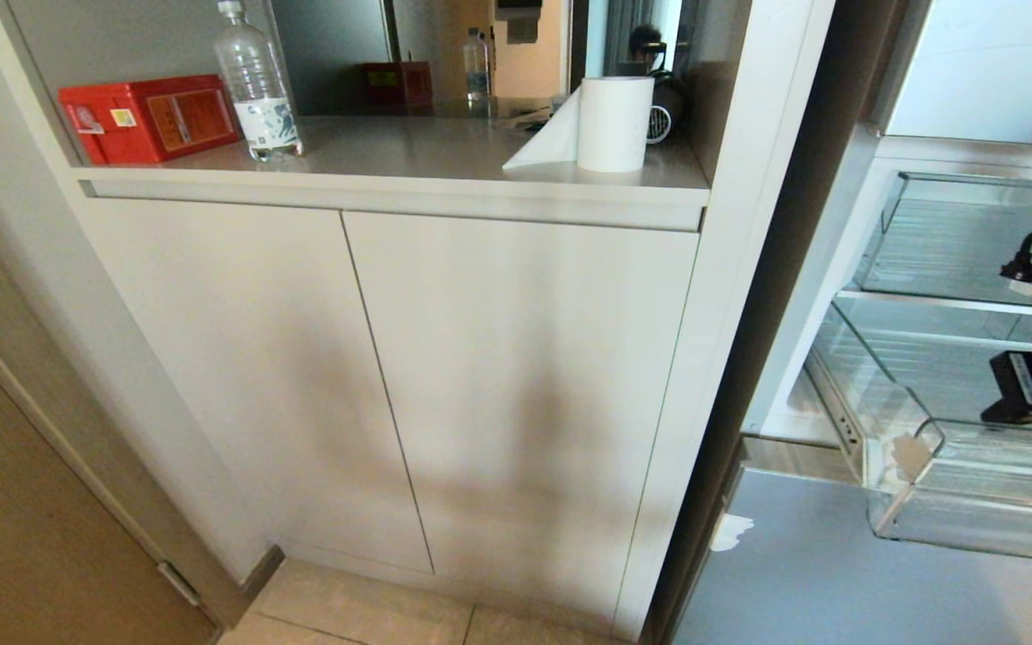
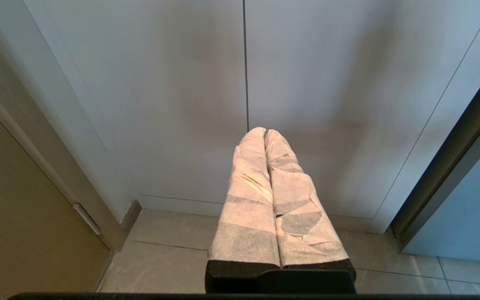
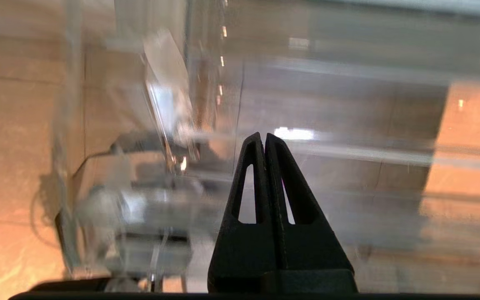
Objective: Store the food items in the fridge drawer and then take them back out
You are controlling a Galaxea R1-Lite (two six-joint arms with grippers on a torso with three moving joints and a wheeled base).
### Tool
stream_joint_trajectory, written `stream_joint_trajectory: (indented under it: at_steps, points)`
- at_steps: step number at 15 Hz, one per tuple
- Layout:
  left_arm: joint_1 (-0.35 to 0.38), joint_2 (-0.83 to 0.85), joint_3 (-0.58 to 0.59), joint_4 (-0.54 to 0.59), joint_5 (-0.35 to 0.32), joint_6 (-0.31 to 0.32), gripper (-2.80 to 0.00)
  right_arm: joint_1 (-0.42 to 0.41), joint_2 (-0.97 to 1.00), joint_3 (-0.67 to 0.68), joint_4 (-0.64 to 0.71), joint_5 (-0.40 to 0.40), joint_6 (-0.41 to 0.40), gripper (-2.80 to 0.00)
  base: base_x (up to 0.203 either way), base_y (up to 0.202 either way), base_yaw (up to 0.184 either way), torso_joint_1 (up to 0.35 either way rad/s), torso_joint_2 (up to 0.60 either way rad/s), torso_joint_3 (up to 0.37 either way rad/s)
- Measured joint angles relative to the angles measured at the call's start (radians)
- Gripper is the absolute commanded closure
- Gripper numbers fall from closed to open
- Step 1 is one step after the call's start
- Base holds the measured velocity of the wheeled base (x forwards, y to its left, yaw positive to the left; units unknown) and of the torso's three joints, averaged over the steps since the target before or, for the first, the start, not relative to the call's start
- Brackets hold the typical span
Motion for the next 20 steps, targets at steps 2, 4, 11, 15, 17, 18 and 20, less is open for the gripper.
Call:
stream_joint_trajectory:
  at_steps: [2, 4, 11, 15, 17, 18, 20]
  points:
    - [0.0, 0.0, 0.0, 0.0, 0.0, 0.0, 0.0, -0.004, -0.061, 0.07, -0.005, 0.003, 0.001, 0.0, 0.0, 0.0, 0.0, 0.0, 0.0, 0.0]
    - [0.0, 0.0, 0.0, 0.0, 0.0, 0.0, 0.0, -0.005, -0.114, 0.122, -0.001, 0.006, 0.007, 0.0, 0.0, 0.0, 0.0, 0.0, 0.0, 0.0]
    - [0.0, 0.0, 0.0, 0.0, 0.0, 0.0, 0.0, -0.003, -0.2, 0.117, -0.019, 0.016, 0.018, 0.0, 0.0, 0.0, 0.0, 0.0, 0.0, 0.0]
    - [0.0, 0.0, 0.0, 0.0, 0.001, 0.0, 0.0, -0.003, -0.226, 0.132, -0.059, 0.036, 0.024, 0.0, 0.0, 0.0, 0.0, 0.0, 0.0, 0.0]
    - [0.0, 0.0, 0.0, 0.0, 0.0, 0.0, 0.0, -0.003, -0.273, 0.148, -0.095, 0.04, 0.036, 0.0, 0.0, 0.0, 0.0, 0.0, 0.0, 0.0]
    - [0.0, 0.0, 0.0, 0.0, 0.0, 0.0, 0.0, -0.003, -0.312, 0.161, -0.102, 0.04, 0.038, 0.0, 0.0, 0.0, 0.0, 0.0, 0.0, 0.0]
    - [0.0, 0.0, 0.0, 0.0, 0.0, 0.0, 0.0, -0.004, -0.393, 0.194, -0.106, 0.042, 0.044, 0.0, 0.0, 0.0, 0.0, 0.0, 0.0, 0.0]
